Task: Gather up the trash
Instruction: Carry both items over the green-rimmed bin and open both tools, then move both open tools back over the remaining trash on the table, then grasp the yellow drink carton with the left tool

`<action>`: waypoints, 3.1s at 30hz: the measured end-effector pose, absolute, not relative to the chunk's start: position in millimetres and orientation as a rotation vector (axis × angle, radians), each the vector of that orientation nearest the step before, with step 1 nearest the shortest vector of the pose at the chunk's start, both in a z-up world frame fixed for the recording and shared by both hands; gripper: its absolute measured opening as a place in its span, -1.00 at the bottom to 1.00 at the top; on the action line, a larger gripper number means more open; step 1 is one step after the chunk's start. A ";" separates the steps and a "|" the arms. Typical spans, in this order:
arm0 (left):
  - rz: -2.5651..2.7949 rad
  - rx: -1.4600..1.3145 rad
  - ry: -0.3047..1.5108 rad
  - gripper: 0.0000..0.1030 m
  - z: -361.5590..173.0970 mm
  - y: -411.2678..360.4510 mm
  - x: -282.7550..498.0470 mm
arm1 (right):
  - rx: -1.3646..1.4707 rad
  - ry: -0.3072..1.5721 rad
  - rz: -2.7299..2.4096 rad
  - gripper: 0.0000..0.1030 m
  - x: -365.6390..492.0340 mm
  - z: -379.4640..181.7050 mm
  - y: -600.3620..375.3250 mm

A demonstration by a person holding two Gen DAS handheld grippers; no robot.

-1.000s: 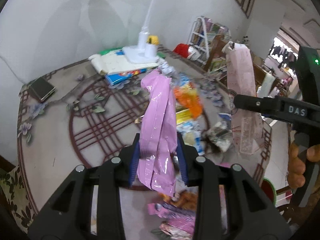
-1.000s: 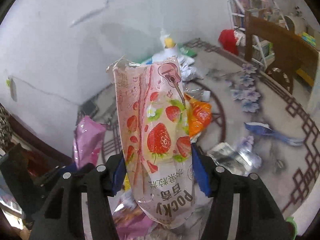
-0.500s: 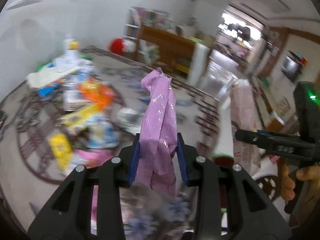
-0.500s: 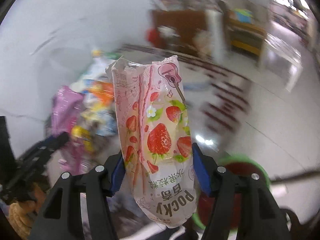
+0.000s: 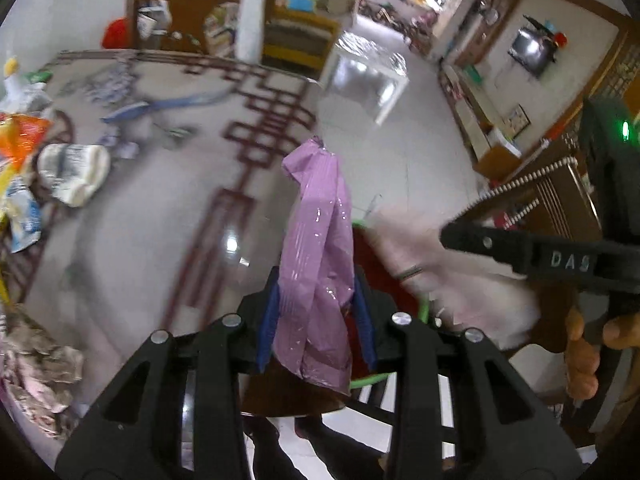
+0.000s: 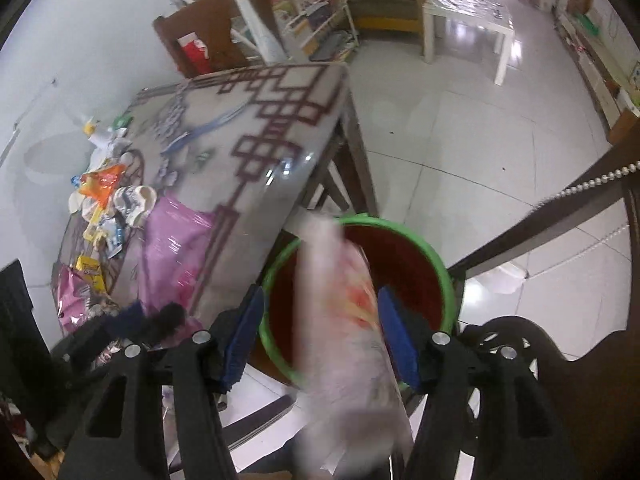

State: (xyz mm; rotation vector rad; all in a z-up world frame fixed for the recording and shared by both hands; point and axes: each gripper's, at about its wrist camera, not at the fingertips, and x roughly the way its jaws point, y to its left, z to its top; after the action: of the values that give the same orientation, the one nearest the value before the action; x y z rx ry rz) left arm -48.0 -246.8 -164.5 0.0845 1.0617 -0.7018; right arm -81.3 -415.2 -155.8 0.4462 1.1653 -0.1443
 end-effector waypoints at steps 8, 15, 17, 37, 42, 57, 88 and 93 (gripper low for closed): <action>-0.644 0.134 0.956 0.52 -137.9 -271.6 -60.9 | 0.447 1.095 -0.221 0.37 -82.0 -137.6 -439.7; -0.546 0.150 0.830 0.53 -90.6 -265.0 -60.1 | 0.454 1.008 -0.222 0.38 -87.2 -116.8 -445.7; -0.533 0.145 0.793 0.53 -76.4 -260.8 -60.0 | 0.438 0.993 -0.215 0.39 -87.3 -111.8 -441.8; -0.473 0.076 0.685 0.55 -33.6 -189.2 -53.9 | 0.112 0.857 -0.258 0.42 -75.3 -43.5 -352.4; -0.423 0.058 0.698 0.55 -38.3 -153.8 -45.1 | 0.059 0.822 -0.255 0.46 -66.6 -28.5 -320.4; -0.330 0.033 0.714 0.55 -47.7 -57.9 -25.4 | -0.016 0.780 -0.186 0.49 -30.0 -22.0 -224.9; -0.014 -0.267 1.109 0.31 -195.7 97.8 98.9 | 0.011 1.046 0.096 0.60 63.3 -125.7 -152.1; -0.045 -0.348 1.175 -0.19 -218.3 99.7 104.4 | 0.000 1.078 0.134 0.61 84.0 -141.6 -145.0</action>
State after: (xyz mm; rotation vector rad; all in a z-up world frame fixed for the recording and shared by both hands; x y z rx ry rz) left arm 104.4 99.7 -218.3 -0.3483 1.1746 -0.0451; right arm 84.0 -145.0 -141.6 0.0001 1.0776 0.1343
